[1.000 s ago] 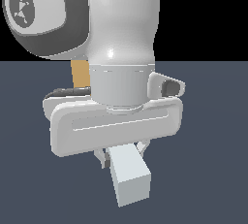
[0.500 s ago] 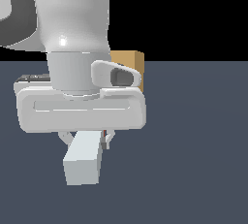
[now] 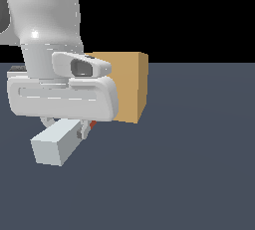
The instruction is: Insert the peg into the horizontal hole in a box.
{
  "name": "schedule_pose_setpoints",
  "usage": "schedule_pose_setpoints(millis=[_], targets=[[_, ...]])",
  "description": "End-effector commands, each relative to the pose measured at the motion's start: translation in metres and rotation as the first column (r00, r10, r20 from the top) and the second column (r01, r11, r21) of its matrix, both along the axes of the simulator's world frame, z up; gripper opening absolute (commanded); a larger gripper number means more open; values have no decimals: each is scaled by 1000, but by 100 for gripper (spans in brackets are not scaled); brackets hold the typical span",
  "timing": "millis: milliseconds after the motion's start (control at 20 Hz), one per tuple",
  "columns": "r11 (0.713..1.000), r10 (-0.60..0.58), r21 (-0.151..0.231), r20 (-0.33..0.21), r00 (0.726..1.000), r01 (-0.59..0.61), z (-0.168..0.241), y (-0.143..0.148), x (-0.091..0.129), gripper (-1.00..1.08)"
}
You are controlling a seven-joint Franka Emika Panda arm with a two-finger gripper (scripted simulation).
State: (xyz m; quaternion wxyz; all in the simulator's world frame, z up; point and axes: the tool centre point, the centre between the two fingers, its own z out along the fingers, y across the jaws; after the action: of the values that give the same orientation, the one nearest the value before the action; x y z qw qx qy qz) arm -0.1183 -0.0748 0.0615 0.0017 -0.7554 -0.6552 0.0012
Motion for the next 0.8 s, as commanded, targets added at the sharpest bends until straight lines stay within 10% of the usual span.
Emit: schedule_pose_setpoints(millis=[0, 750], targets=[[999, -44, 0, 4, 999, 44, 4, 7, -8, -100], [990, -138, -1, 4, 990, 138, 10, 27, -27, -100]])
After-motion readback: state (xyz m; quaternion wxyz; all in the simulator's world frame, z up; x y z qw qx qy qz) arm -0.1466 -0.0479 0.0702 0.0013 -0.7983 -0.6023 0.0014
